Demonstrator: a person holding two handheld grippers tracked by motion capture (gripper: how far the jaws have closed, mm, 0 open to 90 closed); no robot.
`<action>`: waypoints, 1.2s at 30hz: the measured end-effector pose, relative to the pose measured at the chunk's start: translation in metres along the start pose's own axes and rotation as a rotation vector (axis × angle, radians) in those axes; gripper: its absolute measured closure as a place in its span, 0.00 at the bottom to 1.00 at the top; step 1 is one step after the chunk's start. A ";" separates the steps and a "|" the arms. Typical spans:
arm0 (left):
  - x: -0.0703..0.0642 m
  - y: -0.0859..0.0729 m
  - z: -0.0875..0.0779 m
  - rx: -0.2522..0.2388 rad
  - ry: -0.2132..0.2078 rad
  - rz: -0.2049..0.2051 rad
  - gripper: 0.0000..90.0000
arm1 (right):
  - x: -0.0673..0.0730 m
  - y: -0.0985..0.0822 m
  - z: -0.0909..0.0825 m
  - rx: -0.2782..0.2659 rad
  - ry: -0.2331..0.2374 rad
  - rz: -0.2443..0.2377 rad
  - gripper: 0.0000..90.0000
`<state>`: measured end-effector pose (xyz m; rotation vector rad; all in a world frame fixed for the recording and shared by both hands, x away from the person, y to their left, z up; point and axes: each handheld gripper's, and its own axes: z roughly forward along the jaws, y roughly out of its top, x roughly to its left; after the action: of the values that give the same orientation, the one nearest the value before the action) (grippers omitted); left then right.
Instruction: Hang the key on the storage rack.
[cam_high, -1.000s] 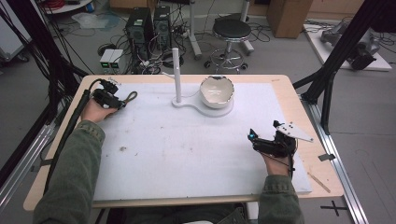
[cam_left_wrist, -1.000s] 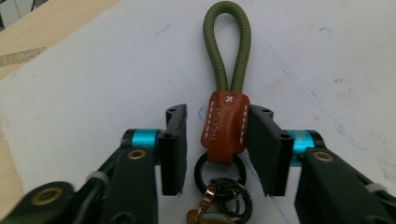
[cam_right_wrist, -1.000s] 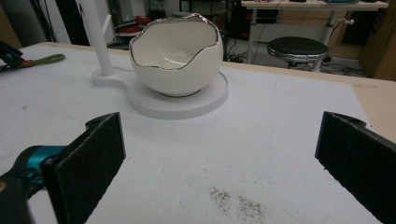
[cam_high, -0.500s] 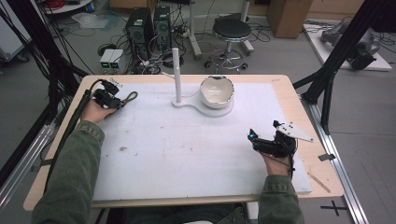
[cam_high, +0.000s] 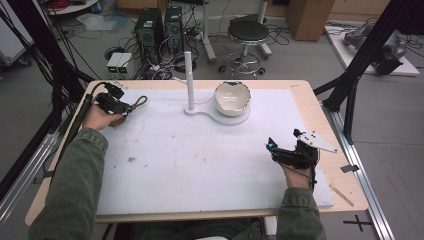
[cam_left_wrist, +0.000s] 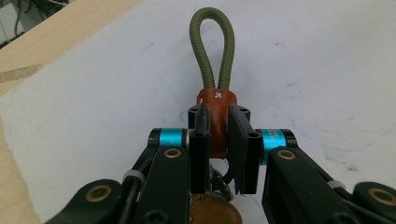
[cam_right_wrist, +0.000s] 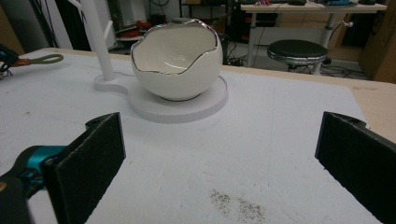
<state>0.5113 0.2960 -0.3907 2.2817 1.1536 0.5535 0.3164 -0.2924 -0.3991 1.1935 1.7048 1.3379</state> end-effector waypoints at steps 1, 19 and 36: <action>0.000 0.001 -0.002 -0.003 0.003 -0.002 0.88 | 0.000 0.000 0.000 -0.002 -0.001 -0.002 0.01; 0.005 0.005 -0.050 -0.083 -0.022 -0.064 0.88 | -0.001 0.001 -0.001 -0.012 -0.002 0.011 0.01; 0.018 0.003 -0.108 -0.238 -0.076 -0.177 0.88 | -0.002 0.002 -0.003 -0.029 -0.003 0.030 0.01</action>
<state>0.4618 0.3383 -0.3023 1.9607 1.1719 0.5022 0.3154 -0.2955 -0.3971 1.2081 1.6657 1.3739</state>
